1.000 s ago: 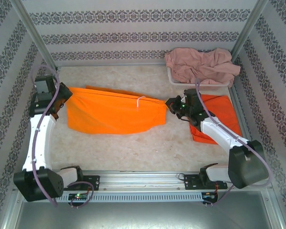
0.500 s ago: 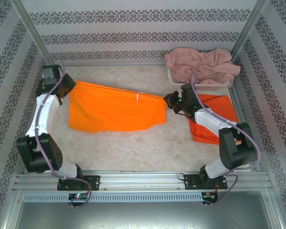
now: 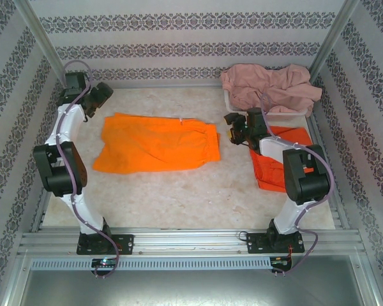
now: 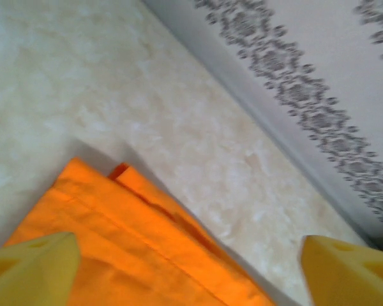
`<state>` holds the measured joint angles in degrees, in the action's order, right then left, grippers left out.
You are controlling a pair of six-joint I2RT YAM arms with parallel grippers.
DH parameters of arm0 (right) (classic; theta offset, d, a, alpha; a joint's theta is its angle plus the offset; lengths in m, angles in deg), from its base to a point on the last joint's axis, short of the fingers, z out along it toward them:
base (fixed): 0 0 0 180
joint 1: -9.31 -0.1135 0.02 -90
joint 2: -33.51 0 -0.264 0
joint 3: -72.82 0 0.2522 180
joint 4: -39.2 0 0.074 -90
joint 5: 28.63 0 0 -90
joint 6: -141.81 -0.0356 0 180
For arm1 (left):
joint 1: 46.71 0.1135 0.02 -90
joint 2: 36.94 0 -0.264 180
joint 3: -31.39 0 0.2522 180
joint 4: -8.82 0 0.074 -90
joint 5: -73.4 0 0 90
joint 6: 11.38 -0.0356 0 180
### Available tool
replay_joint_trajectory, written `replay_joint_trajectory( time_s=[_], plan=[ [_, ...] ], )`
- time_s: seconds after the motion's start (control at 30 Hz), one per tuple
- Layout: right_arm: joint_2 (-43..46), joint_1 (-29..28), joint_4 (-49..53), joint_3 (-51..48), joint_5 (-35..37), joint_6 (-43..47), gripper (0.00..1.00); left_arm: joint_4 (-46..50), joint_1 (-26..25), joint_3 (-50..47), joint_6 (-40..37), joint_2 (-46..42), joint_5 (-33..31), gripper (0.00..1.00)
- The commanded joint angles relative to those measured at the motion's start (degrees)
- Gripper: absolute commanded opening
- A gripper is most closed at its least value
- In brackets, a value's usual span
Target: Fold and stack the shorts
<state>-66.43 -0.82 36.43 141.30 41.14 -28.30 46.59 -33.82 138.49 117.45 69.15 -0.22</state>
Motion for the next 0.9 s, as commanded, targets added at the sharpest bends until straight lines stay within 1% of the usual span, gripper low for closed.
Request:
replay_joint_trajectory(
  time_s=[0.0, 0.07, 0.1, 0.2, 0.3, 0.4, 0.53, 0.87],
  plan=[
    [6.6, -1.8, -3.5, -1.4, 0.5, -0.9, 0.78, -1.5, 0.4, -2.4, 0.9, -10.1, 3.1, 1.0],
    [8.4, -4.1, -2.7, -1.5, -0.2, 0.2, 0.86, -4.1, 0.2, -8.9, 1.9, -15.9, 3.3, 1.0],
    [8.8, -5.3, -2.5, -1.5, -0.6, 0.5, 0.88, -5.1, 0.1, -12.1, 2.4, -18.5, 3.6, 1.0],
    [8.7, -8.7, -2.4, -1.5, -1.1, 0.4, 0.9, -8.0, -0.1, -20.3, 4.3, -23.7, 5.2, 1.0],
    [6.6, -11.6, -2.4, -1.1, -1.8, 0.8, 0.91, -11.8, -0.6, -28.1, 6.9, -26.4, 7.7, 1.0],
    [3.6, -13.1, -2.5, -0.8, -2.7, 1.2, 0.91, -15.1, -1.9, -34.1, 8.5, -26.3, 8.5, 1.0],
    [0.2, -13.7, -2.9, -1.9, -3.7, 1.9, 0.92, -18.7, -2.7, -39.7, 9.9, -22.9, 11.0, 1.0],
    [-2.9, -11.8, -2.7, -7.6, -4.0, 5.7, 0.92, -25.2, -2.7, -50.6, 8.5, -17.7, 8.1, 1.0]
  ],
)
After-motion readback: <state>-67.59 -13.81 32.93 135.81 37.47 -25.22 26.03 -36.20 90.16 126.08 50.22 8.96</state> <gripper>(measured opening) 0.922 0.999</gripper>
